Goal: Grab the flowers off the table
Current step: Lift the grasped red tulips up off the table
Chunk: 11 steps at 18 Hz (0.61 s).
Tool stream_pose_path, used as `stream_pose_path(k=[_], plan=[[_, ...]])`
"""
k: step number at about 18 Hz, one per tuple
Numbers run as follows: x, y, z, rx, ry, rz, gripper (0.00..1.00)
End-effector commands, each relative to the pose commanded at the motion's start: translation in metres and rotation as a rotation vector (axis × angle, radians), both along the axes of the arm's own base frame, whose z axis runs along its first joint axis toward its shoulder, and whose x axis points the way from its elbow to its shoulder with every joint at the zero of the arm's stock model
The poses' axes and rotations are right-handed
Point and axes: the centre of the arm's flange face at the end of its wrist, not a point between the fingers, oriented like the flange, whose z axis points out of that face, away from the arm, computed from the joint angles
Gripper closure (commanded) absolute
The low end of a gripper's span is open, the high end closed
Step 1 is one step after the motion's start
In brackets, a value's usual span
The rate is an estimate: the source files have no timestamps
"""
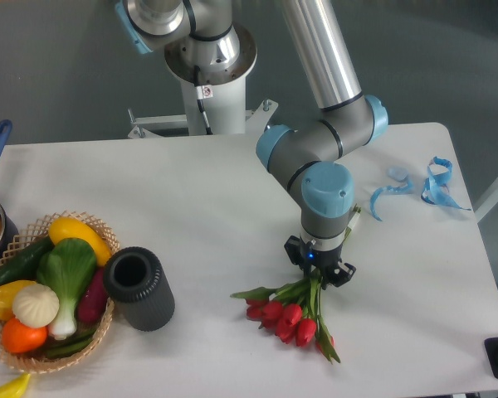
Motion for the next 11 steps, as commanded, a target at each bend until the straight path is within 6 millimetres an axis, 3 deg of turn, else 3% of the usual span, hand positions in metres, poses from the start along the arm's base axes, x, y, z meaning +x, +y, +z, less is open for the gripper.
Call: stream_pose_path(k=[3,5,11], plan=[[0.004,-0.012,0.046,0.022,0.049,0.026,1.0],[-0.002,-0.028,0.061,0.021,0.053,0.05,1.0],[-0.006,-0.033,0.118,0.007,0.045,0.046,1.0]])
